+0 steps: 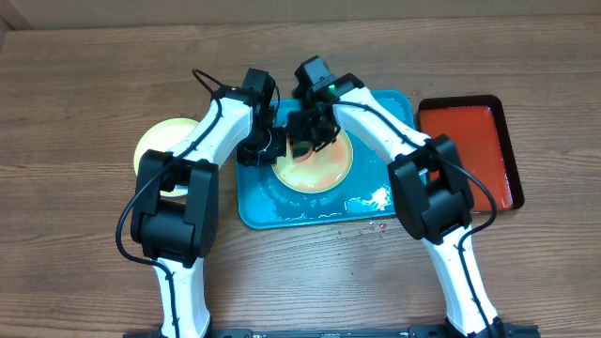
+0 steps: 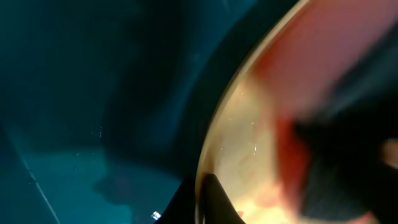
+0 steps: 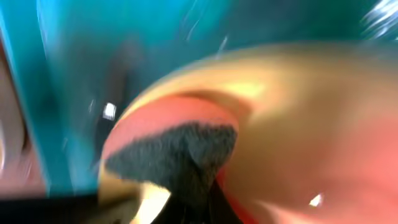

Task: Clean dirty plates on tray and stack at the side
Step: 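Scrub second yellow plate with sponge while left gripper holds it, then raise sponge with right gripper away from the plate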

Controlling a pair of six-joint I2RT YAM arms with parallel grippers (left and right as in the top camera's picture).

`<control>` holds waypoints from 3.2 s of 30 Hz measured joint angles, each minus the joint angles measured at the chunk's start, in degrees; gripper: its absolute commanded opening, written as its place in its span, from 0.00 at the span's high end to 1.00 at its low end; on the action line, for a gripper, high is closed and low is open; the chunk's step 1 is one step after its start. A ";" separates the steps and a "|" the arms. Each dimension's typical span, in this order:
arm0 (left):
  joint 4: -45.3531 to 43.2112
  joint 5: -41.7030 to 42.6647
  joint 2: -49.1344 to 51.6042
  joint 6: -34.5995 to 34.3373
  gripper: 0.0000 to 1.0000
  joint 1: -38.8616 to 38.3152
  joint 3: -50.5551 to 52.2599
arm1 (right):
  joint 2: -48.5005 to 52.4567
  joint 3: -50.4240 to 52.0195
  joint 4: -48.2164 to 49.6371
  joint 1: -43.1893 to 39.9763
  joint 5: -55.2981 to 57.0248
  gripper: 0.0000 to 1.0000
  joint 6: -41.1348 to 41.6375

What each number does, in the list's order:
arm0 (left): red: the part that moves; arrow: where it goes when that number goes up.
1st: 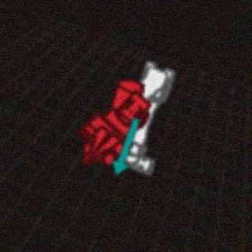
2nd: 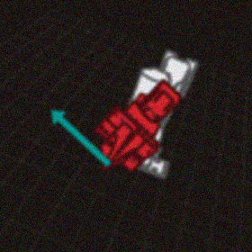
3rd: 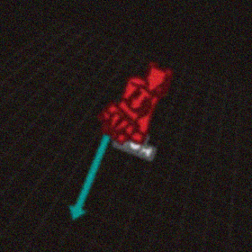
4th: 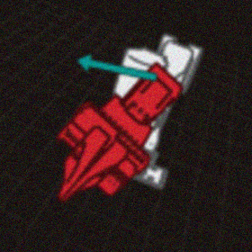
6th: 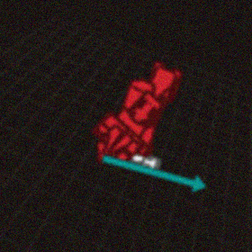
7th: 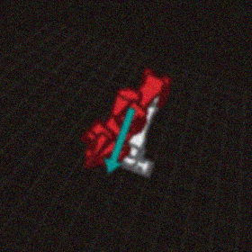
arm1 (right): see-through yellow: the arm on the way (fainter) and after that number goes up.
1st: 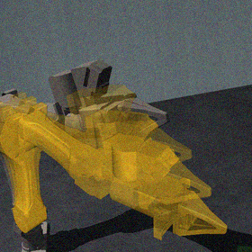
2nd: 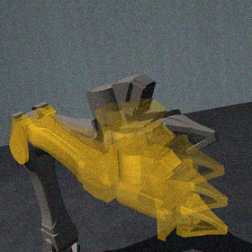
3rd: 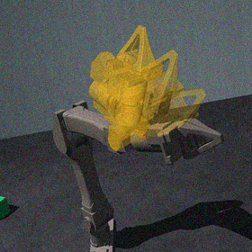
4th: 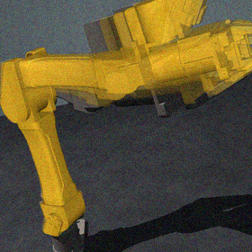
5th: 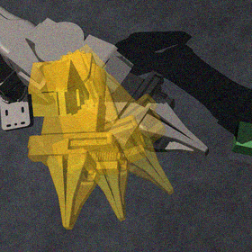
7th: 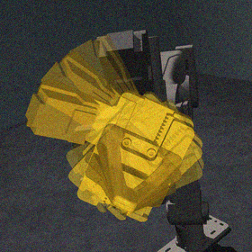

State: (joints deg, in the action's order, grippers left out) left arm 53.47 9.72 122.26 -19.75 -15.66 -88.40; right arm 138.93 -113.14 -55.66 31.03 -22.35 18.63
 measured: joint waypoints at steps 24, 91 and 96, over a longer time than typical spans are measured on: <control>0.02 1.40 0.00 0.35 0.96 -0.85 0.04 | -2.47 -0.02 -17.03 -3.67 22.67 0.96 5.27; 2.10 -2.29 -2.14 3.82 0.96 -0.81 -0.28 | -36.06 -1.57 -20.46 -7.13 38.27 0.96 8.83; 1.99 -7.69 -12.33 5.64 0.96 -0.81 -0.28 | -38.82 -1.60 -24.87 -13.11 36.22 0.96 8.15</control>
State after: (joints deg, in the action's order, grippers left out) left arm 55.46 2.02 109.93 -14.11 -16.47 -88.68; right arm 100.12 -114.74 -80.53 17.91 13.87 26.79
